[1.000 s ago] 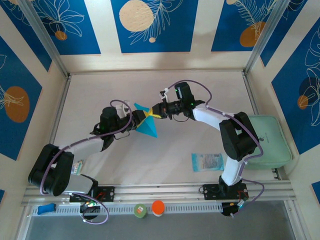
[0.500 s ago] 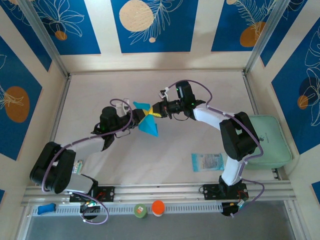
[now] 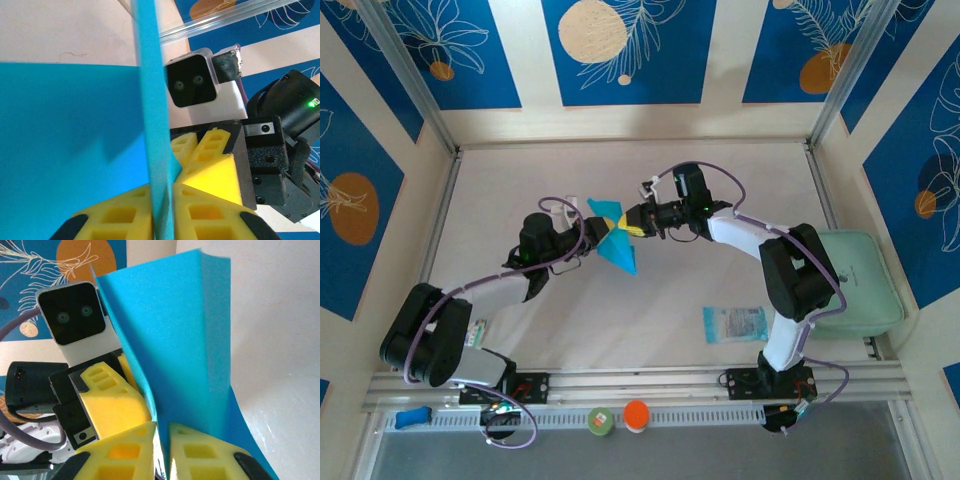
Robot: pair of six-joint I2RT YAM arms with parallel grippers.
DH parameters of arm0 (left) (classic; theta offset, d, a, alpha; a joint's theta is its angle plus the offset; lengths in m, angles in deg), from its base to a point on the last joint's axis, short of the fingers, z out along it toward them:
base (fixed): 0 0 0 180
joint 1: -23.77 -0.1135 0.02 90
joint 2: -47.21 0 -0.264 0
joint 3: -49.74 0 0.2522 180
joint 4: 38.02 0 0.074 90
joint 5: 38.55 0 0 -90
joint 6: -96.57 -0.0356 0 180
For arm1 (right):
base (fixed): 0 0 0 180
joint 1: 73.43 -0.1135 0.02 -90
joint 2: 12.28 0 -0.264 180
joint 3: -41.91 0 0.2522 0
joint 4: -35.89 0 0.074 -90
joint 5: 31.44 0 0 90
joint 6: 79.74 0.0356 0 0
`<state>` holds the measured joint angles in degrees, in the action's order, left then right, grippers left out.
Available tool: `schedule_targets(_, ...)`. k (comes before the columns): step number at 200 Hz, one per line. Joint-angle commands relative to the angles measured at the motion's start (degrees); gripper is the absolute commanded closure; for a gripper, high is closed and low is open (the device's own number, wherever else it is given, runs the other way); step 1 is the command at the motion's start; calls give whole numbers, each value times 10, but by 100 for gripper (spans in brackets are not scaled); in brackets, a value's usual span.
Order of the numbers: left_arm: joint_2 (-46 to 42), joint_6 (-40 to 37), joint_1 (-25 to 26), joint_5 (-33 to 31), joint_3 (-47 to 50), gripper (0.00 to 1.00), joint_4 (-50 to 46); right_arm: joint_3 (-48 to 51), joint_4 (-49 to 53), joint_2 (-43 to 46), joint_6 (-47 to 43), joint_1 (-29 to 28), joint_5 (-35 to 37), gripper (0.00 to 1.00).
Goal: Fold a paper plane with a square sheet of paper (pick it up from the middle)
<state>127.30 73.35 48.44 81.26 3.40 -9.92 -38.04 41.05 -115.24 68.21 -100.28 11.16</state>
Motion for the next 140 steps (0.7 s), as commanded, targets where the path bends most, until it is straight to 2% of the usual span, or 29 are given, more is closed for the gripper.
schedule_targets(1,2,-6,4,-8,-9,89,14,17,12,39,-9,12,10,78)
schedule_targets(44,-24,-62,3,-19,-42,92,-117,34,111,107,-99,51,112,60)
schedule_targets(60,-41,-111,3,-41,-65,92,-220,37,157,134,-145,59,169,55)
schedule_targets(77,-52,-184,4,-83,-115,93,-377,39,204,160,-179,62,259,52)
schedule_targets(103,-42,-293,9,-194,-213,92,-616,50,243,192,-203,68,351,47)
schedule_targets(140,37,-394,50,-430,-369,92,-866,65,256,217,-213,84,374,45)
